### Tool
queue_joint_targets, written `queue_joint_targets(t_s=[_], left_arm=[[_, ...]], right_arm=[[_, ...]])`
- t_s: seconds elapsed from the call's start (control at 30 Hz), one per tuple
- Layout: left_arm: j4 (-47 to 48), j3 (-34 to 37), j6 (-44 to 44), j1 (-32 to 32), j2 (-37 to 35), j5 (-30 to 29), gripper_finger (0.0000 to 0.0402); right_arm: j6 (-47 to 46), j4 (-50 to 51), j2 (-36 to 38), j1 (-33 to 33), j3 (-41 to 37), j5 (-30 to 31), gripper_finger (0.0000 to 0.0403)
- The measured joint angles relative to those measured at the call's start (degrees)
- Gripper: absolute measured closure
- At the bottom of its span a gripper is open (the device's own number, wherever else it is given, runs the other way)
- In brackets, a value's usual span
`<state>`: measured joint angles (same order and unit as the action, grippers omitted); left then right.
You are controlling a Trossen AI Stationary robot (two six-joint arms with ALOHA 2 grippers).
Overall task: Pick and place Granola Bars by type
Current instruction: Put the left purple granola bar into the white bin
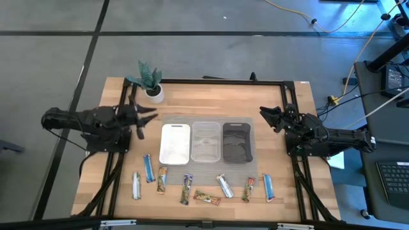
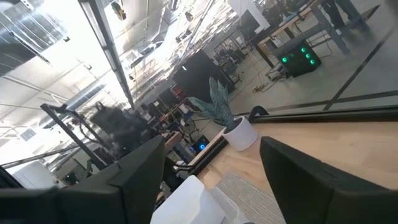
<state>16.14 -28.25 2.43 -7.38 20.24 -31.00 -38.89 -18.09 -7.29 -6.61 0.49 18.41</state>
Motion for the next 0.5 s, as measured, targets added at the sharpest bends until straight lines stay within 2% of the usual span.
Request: queue_joint_targets(t_s=[0.13, 0.23, 0.4, 0.5], left_arm=[[13.7, -13.3, -5.5, 0.0, 10.3, -4.0, 0.0307], [25.2, -23.9, -12.2, 0.0, 18.5, -4.4, 0.0312], [47.7, -41.1, -29.1, 0.0, 32.7, -3.6, 0.0324], [62.8, -48.4, -42.5, 0.0, 40.3, 0.7, 0.0335]], right_arm=[[0.2, 0.0, 0.0, 0.0, 0.0, 0.0, 0.0136], [0.2, 0.1, 0.0, 0.0, 0.0, 0.0, 0.0136], [0.2, 0.3, 0.0, 0.0, 0.0, -0.4, 0.0136], [0.2, 0.4, 0.0, 0.0, 0.0, -3.0, 0.0136]])
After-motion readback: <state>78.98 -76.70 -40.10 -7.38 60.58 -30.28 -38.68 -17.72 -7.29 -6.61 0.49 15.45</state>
